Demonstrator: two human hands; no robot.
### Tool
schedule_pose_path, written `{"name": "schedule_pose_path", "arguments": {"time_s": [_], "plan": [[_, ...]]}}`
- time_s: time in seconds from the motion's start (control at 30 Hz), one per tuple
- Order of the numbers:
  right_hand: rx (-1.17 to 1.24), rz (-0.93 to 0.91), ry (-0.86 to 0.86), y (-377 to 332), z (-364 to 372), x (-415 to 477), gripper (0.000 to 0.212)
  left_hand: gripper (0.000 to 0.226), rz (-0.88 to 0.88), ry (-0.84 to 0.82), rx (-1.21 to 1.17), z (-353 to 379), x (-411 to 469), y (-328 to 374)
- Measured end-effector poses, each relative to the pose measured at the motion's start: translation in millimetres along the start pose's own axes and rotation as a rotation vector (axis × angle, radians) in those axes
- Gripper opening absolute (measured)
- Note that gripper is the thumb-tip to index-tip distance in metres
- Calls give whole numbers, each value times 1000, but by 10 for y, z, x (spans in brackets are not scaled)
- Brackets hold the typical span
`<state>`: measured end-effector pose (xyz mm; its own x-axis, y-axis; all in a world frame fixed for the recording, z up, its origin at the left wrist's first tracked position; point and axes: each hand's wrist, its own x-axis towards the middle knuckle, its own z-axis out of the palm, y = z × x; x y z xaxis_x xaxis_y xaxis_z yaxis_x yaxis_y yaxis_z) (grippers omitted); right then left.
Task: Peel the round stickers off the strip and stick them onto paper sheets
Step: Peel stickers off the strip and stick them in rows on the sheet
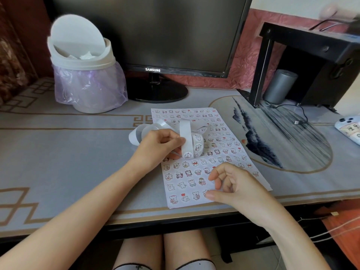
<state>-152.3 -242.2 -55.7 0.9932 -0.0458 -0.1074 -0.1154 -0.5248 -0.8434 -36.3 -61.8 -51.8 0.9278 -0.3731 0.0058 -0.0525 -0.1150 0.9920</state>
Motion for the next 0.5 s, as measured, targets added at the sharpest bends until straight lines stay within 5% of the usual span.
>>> {"name": "schedule_pose_path", "arguments": {"time_s": [0.2, 0.5], "plan": [[59, 0, 13, -32, -47, 14, 14, 14, 24, -8, -28, -5, -4, 19], [106, -261, 270, -286, 121, 357, 13, 18, 132, 15, -67, -17, 1, 22]]}}
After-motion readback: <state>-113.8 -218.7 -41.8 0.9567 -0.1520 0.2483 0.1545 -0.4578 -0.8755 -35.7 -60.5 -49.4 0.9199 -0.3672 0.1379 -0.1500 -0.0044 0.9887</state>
